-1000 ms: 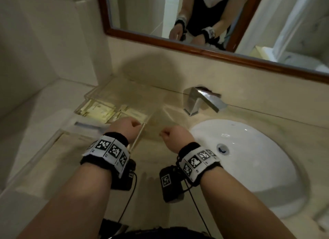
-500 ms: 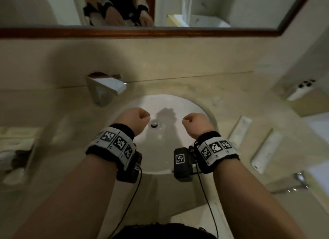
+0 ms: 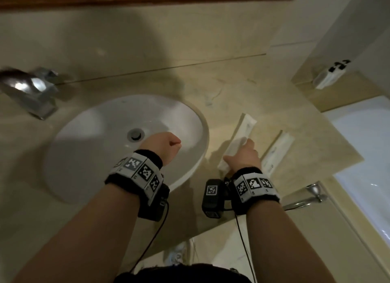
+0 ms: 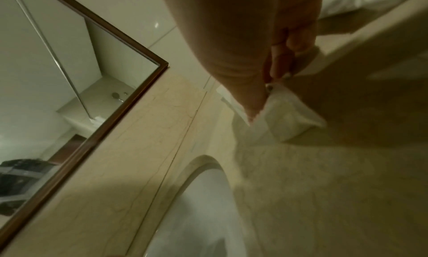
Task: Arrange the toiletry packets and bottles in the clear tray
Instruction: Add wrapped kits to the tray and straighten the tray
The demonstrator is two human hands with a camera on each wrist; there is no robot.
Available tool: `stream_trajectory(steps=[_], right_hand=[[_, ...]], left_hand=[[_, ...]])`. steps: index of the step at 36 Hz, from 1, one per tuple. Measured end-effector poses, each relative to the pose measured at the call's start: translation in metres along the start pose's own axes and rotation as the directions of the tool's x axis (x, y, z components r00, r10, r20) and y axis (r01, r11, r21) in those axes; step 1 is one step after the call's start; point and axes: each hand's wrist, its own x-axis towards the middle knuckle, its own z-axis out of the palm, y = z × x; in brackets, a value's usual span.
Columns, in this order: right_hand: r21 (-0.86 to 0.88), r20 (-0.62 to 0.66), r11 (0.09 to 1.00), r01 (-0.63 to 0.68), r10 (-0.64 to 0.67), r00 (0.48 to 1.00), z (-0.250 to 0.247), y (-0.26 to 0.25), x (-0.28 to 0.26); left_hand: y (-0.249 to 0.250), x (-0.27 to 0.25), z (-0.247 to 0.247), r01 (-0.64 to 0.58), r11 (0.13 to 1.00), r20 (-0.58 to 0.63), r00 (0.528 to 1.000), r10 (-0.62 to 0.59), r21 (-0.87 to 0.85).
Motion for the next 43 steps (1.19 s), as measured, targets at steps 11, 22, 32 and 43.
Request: stream_trajectory(steps=[11,22,32,43], right_hand=[[-0.112,0.038,0.978,0.177,-0.174,0.984,-0.003,-0.005,0.012],[-0.093,0.012,0.818,0.568,-0.57,0.822,-0.023,-0.038,-0.016],[0.159,0.12,0.716,0.679,-0.697,0.707,-0.011,-0.063,-0.037],[0.041,0.262,0.591,0.806,-0.784,0.562,0.014,-0.134,-0.094]], left_hand=[[0.005,0.001,0.0,0.08,0.997,-0.04,0.996,-0.08,-0.009],[-0.008,-0.007,-0.027,-0.009,0.988,-0.279,0.96,-0.035,-0.155],[-0.04,-0.029,-0.046,0.003,0.99,-0.247,0.968,-0.038,-0.143],[-0.136,-0.067,-0.098,-0.006,0.928,-0.393,0.907,-0.152,-0.374]])
